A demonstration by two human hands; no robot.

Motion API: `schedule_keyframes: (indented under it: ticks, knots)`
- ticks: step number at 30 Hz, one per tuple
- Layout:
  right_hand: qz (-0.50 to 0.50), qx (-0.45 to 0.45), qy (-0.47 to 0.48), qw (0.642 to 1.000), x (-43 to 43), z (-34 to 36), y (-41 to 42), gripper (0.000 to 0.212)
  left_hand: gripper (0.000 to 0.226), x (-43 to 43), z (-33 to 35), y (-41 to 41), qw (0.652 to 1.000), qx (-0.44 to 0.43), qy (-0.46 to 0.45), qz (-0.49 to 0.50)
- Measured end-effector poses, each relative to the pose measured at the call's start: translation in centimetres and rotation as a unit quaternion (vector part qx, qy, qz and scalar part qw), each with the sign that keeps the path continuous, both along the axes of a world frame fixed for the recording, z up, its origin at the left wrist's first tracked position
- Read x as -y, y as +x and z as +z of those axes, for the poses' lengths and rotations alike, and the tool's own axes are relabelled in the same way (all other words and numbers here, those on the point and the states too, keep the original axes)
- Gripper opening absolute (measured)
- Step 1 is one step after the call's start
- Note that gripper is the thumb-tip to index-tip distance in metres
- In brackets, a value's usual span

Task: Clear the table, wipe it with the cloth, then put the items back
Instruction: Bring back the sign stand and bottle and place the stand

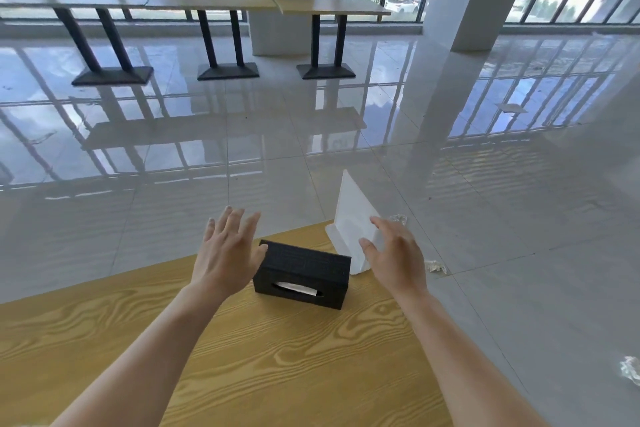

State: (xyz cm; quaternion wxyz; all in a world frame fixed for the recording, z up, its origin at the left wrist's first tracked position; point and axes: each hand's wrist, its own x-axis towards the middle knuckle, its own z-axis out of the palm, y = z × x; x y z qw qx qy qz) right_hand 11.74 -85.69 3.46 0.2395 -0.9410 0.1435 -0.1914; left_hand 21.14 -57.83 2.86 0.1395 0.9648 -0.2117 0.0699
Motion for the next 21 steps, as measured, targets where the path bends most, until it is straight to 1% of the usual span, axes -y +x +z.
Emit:
schedule_keyframes:
  ticks: [5, 9, 16, 21]
  knots:
    - [0.053, -0.017, -0.028, 0.998, -3.1, 1.6, -0.8, 0.046, 0.064, -3.0, 0.9, -2.8, 1.0, 0.003, 0.006, 0.026]
    - [0.096, -0.052, -0.056, 0.992, -6.7, 2.8, -0.9, 0.049, 0.067, -6.4, 1.8, -4.4, 0.998, -0.003, 0.01, 0.054]
    - [0.113, -0.081, -0.077, 0.987, -14.2, 4.8, -1.5, 0.05, 0.069, -12.5, 4.0, -6.2, 0.998, -0.002, 0.018, 0.057]
    - [0.113, -0.081, -0.085, 0.987, -19.5, 5.8, -2.5, 0.049, 0.069, -17.1, 5.1, -7.4, 0.998, 0.006, 0.008, 0.058]
